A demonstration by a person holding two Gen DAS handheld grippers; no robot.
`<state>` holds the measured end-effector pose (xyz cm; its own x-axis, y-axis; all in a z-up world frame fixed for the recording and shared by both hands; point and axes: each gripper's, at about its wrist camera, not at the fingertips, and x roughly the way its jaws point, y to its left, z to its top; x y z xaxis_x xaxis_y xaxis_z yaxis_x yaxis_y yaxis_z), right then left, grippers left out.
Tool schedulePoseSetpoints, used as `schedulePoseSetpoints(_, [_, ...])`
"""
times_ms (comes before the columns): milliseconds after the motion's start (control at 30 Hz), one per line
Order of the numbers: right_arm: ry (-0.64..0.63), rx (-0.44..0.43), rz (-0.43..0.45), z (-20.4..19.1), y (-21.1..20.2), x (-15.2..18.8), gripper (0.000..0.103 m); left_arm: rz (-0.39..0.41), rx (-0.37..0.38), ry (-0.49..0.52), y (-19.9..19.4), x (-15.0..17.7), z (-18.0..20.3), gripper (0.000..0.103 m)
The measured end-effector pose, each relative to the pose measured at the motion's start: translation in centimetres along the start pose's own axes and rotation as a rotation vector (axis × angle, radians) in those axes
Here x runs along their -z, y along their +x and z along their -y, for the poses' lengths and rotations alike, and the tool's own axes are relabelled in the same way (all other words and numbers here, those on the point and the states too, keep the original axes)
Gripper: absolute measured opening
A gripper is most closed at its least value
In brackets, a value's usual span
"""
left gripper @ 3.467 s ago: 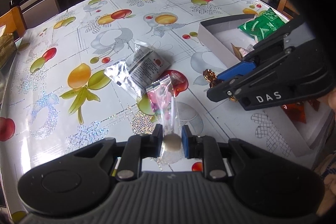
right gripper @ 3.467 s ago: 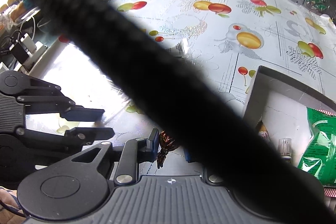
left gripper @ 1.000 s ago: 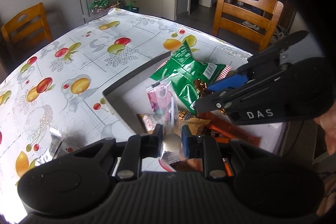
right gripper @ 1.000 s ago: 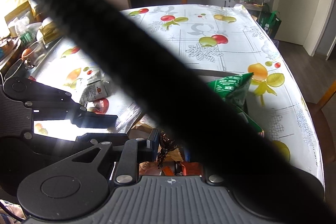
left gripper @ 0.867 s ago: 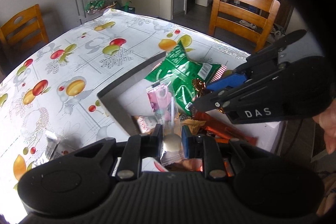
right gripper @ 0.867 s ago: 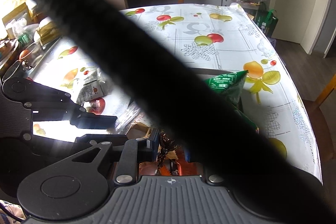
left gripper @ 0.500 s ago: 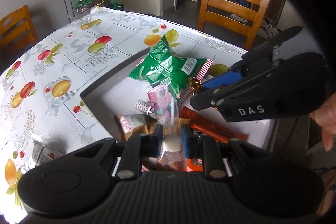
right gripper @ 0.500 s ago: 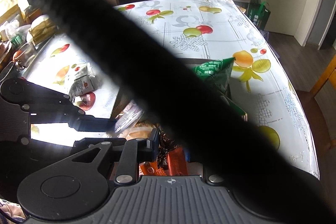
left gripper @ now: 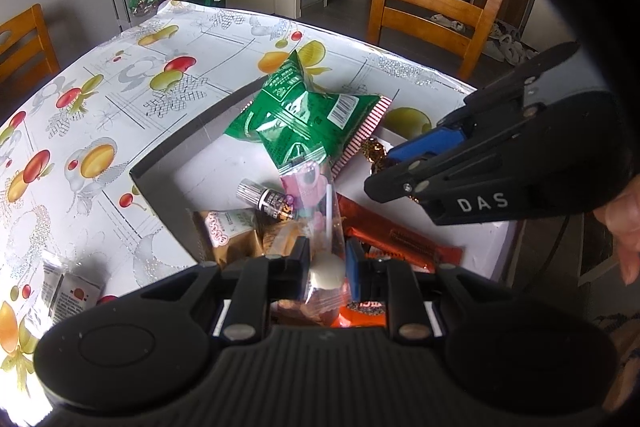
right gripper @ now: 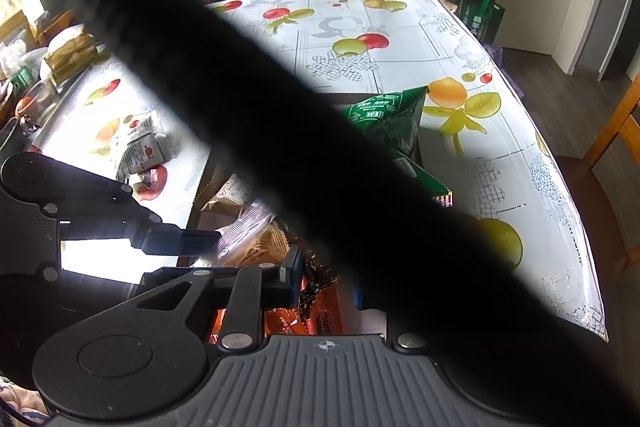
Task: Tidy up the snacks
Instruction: 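Lower both candies into the white box and open both tools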
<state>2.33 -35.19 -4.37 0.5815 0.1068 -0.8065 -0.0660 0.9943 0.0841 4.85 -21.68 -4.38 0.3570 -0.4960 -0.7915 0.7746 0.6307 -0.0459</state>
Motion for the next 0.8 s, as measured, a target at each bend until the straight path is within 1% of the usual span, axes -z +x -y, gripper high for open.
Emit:
schedulePoseSetpoints(333, [0.003,0.009,-0.014,0.3,0.5,0.2,0.025,-0.012,-0.006,-0.013,0.5,0.0,-0.4,0.017])
schedulePoseSetpoints(800, [0.007,0.014,-0.02,0.3,0.7,0.3,0.025,-0.006,-0.025,-0.051,0.4,0.1,-1.2,0.017])
